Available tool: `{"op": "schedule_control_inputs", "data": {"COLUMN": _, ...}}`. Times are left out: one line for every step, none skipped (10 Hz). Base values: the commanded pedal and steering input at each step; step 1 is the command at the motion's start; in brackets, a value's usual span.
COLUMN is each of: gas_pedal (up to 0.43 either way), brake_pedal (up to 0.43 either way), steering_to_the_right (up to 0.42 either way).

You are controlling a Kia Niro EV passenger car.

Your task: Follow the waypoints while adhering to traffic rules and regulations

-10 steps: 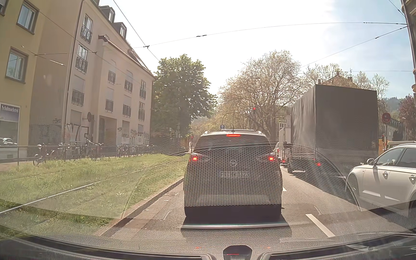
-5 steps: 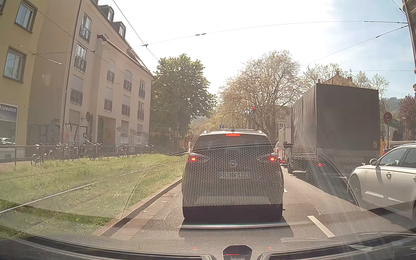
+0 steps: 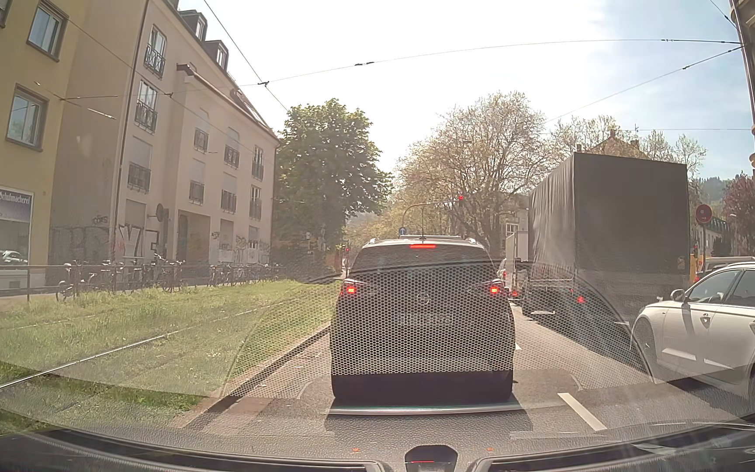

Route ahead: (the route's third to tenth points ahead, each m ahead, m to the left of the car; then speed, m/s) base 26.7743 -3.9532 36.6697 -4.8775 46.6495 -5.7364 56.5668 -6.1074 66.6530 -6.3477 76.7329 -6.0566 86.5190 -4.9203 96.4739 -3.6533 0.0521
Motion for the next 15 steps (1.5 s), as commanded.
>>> {"op": "schedule_control_inputs", "data": {"gas_pedal": 0.0, "brake_pedal": 0.171, "steering_to_the_right": 0.051}}
{"op": "schedule_control_inputs", "data": {"gas_pedal": 0.0, "brake_pedal": 0.171, "steering_to_the_right": 0.051}}
{"op": "schedule_control_inputs", "data": {"gas_pedal": 0.0, "brake_pedal": 0.171, "steering_to_the_right": 0.051}}
{"op": "schedule_control_inputs", "data": {"gas_pedal": 0.0, "brake_pedal": 0.171, "steering_to_the_right": 0.051}}
{"op": "schedule_control_inputs", "data": {"gas_pedal": 0.0, "brake_pedal": 0.171, "steering_to_the_right": 0.051}}
{"op": "schedule_control_inputs", "data": {"gas_pedal": 0.0, "brake_pedal": 0.171, "steering_to_the_right": 0.051}}
{"op": "schedule_control_inputs", "data": {"gas_pedal": 0.0, "brake_pedal": 0.171, "steering_to_the_right": 0.051}}
{"op": "schedule_control_inputs", "data": {"gas_pedal": 0.0, "brake_pedal": 0.177, "steering_to_the_right": 0.051}}
{"op": "schedule_control_inputs", "data": {"gas_pedal": 0.0, "brake_pedal": 0.171, "steering_to_the_right": 0.051}}
{"op": "schedule_control_inputs", "data": {"gas_pedal": 0.0, "brake_pedal": 0.177, "steering_to_the_right": 0.051}}
{"op": "schedule_control_inputs", "data": {"gas_pedal": 0.0, "brake_pedal": 0.177, "steering_to_the_right": 0.051}}
{"op": "schedule_control_inputs", "data": {"gas_pedal": 0.0, "brake_pedal": 0.177, "steering_to_the_right": 0.051}}
{"op": "schedule_control_inputs", "data": {"gas_pedal": 0.0, "brake_pedal": 0.183, "steering_to_the_right": 0.051}}
{"op": "schedule_control_inputs", "data": {"gas_pedal": 0.0, "brake_pedal": 0.183, "steering_to_the_right": 0.051}}
{"op": "schedule_control_inputs", "data": {"gas_pedal": 0.0, "brake_pedal": 0.183, "steering_to_the_right": 0.051}}
